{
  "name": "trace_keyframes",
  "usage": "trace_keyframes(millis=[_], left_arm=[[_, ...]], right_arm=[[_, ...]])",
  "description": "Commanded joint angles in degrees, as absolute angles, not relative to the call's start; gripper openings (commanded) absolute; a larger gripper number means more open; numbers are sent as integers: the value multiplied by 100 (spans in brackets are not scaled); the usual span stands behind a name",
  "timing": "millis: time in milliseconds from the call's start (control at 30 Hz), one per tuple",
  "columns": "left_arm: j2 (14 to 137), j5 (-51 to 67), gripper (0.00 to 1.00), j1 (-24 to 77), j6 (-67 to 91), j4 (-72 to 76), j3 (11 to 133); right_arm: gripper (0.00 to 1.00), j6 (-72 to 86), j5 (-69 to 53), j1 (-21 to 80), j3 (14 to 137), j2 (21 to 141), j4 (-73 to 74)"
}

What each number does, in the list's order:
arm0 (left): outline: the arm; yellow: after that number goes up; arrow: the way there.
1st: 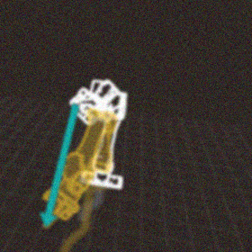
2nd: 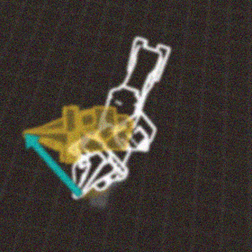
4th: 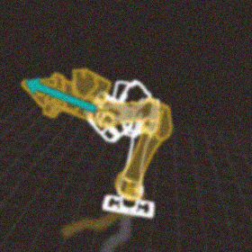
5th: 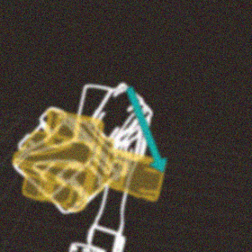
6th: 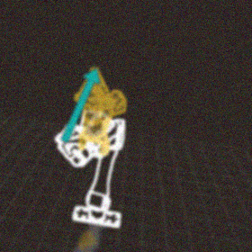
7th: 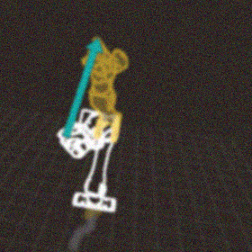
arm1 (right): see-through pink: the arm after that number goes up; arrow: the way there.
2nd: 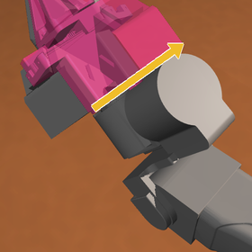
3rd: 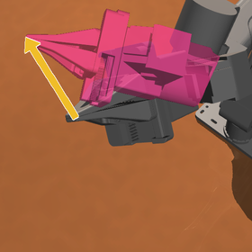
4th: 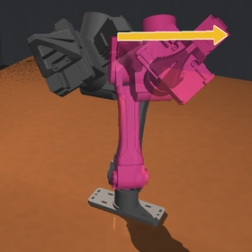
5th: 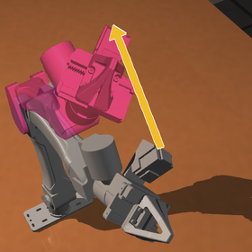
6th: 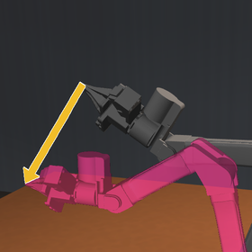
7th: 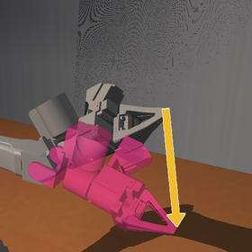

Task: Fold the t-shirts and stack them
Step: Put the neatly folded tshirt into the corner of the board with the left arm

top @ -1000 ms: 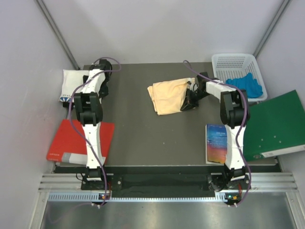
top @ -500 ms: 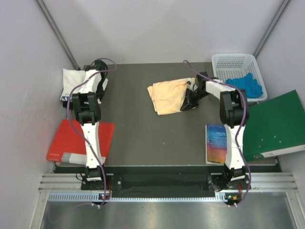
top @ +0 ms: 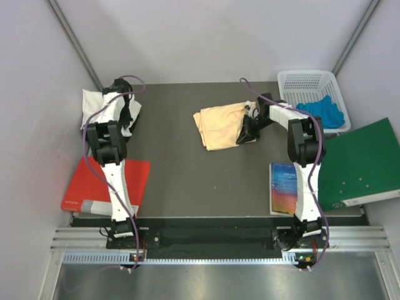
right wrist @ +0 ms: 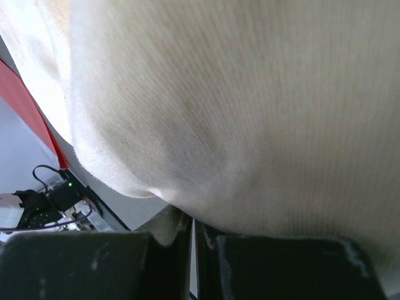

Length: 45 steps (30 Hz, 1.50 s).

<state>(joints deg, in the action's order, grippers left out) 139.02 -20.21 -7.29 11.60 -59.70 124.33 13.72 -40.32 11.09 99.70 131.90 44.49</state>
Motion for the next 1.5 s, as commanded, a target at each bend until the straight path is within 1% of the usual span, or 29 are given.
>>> trace_keyframes(millis=[0, 33, 67, 133, 233, 267, 467, 767, 833, 867, 900, 967, 1000, 1100, 1200, 1233, 1367, 1400, 1467], left_arm=[[14362, -468, 0, -783, 1309, -6346, 11611], [14361, -83, 0, -713, 1318, -6320, 11471], [14370, -27, 0, -547, 1318, -6293, 11400], [14361, 481, 0, -257, 1354, -6276, 11295], [14361, 712, 0, -27, 1424, -6240, 11250], [14370, 842, 0, 261, 1467, -6232, 11250], [14458, 1704, 0, 694, 1617, -6056, 11276], [14370, 1943, 0, 835, 1863, -5976, 11381], [14318, 1497, 32, 826, 1951, -6099, 11557], [14169, 1355, 42, 817, 1977, -6074, 11566], [14081, 1232, 76, 809, 2004, -6030, 11566], [13818, 985, 96, 774, 2057, -5968, 11636], [13738, 932, 99, 756, 2057, -5976, 11680], [13308, 861, 99, 721, 1995, -5881, 11760], [12649, 879, 99, 616, 1943, -5337, 11383], [12326, 949, 99, 493, 1951, -5161, 11277], [11752, 1230, 99, 36, 2126, -4641, 10952], [11673, 1448, 99, -374, 2231, -4441, 10864], [11479, 1573, 99, -649, 2311, -4281, 10811]], right_arm=[[0, 1380, -3920, 1151, 10318, 13307, 4315], [0, 1380, -3920, 1151, 10318, 13315, 4315], [0, 1380, -3920, 1160, 10336, 13315, 4315], [0, 1380, -3911, 1160, 10327, 13298, 4307], [0, 1389, -3902, 1160, 10283, 13272, 4298], [0, 1397, -3894, 1160, 10266, 13271, 4280], [0, 1432, -3885, 1169, 10055, 13131, 4149], [0, 1459, -3893, 1160, 9844, 13052, 4034], [0, 1450, -3902, 1151, 9870, 13069, 4034], [0, 1450, -3902, 1160, 9870, 13061, 4034], [0, 1468, -3902, 1160, 9870, 13061, 4034], [0, 1459, -3911, 1160, 9879, 13061, 4025], [0, 1450, -3911, 1160, 9870, 13061, 4034], [0, 1415, -3911, 1160, 9870, 13061, 4043], [0, 1389, -3902, 1160, 9835, 13069, 4060], [0, 1371, -3902, 1160, 9844, 13061, 4069], [0, 1301, -3885, 1169, 9870, 13096, 4148], [0, 1301, -3885, 1152, 9888, 13096, 4166], [0, 1257, -3885, 1160, 9923, 13096, 4192]])
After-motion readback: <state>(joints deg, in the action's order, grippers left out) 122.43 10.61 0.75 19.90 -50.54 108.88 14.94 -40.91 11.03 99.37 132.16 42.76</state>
